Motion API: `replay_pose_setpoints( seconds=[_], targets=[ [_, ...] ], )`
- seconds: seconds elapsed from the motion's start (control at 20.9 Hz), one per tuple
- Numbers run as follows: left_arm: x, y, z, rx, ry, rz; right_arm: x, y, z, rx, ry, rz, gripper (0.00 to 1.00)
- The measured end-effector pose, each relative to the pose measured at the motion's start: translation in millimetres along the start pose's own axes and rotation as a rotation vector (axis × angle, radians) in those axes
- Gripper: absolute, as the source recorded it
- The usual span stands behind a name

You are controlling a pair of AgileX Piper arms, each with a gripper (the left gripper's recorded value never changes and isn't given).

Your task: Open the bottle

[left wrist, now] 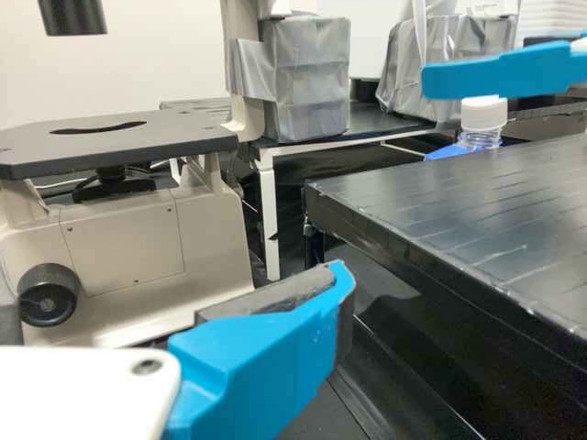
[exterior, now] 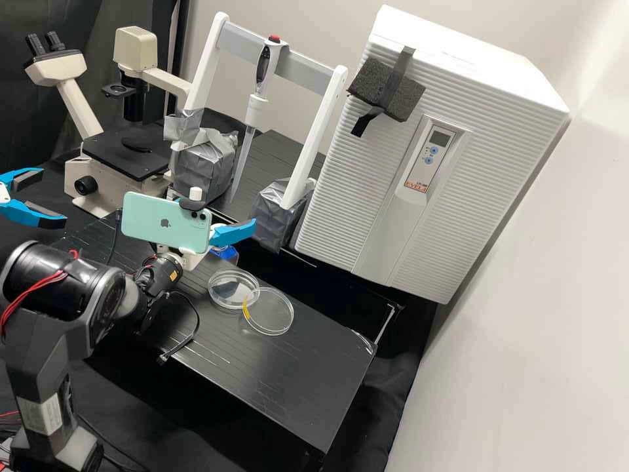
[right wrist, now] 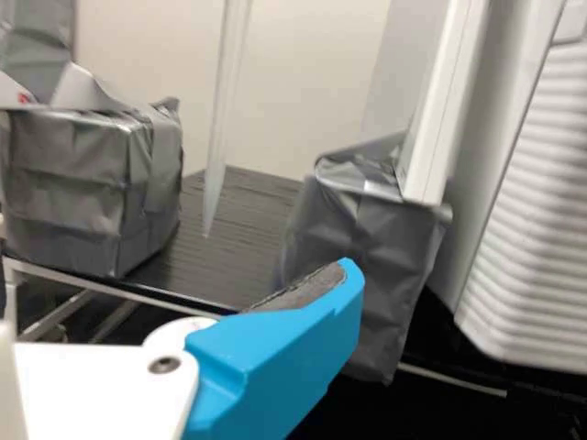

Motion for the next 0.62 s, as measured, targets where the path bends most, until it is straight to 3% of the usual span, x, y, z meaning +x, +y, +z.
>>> replay_pose_setpoints(
  seconds=[0.29,0.53,0.62],
  targets=[
    [0.0,0.0,0.0,0.000,0.000,0.000,10.0,-5.0,4.8,-0.024,-0.030,-0.002,1.00],
    [0.0,0.0,0.0,0.000,0.000,0.000,15.7,-10.6,10.0,-0.020,-0.058,-0.010,1.00],
    [0.0,0.0,0.0,0.000,0.000,0.000,17.2,-12.9,11.6,-0.039,-0.064,-0.017,1.00]
  ],
)
